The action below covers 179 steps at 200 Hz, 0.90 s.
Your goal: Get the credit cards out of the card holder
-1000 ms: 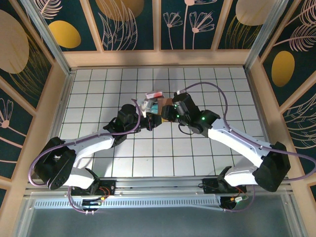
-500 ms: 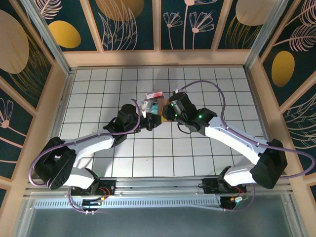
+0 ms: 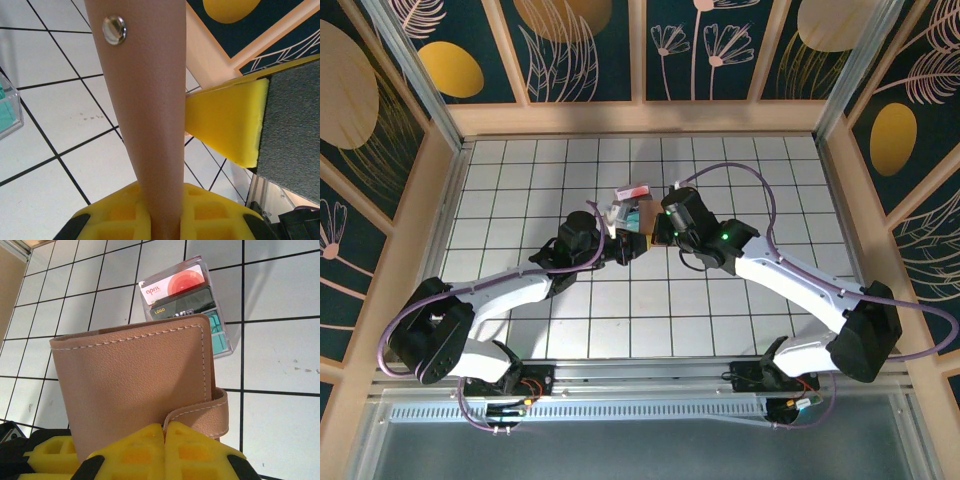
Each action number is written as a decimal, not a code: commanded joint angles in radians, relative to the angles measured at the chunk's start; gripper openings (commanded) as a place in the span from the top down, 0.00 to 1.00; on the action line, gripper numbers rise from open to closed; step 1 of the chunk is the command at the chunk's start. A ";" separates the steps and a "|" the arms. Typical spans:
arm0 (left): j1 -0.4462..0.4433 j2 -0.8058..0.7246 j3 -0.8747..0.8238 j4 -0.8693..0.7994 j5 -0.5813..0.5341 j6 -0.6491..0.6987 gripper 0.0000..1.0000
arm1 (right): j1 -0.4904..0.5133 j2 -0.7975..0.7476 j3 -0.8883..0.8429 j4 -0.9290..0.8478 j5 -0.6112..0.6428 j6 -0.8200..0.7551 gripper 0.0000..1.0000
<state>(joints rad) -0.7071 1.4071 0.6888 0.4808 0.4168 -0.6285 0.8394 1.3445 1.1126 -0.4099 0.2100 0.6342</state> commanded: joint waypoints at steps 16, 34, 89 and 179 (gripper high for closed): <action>-0.007 -0.032 0.028 0.046 0.021 0.009 1.00 | -0.014 -0.019 -0.005 -0.032 0.094 0.004 1.00; -0.007 -0.032 0.027 0.045 0.011 0.003 1.00 | -0.014 -0.026 -0.006 -0.032 0.092 0.004 1.00; -0.007 -0.031 0.026 0.063 0.013 -0.014 1.00 | -0.027 -0.080 -0.040 -0.001 0.064 0.004 1.00; -0.007 -0.062 0.012 0.078 0.008 -0.013 1.00 | -0.135 -0.207 -0.141 0.129 -0.135 -0.036 0.93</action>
<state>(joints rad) -0.7090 1.3815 0.6888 0.4976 0.4103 -0.6365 0.7319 1.1744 0.9943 -0.3363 0.1097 0.6250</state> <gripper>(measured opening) 0.123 0.048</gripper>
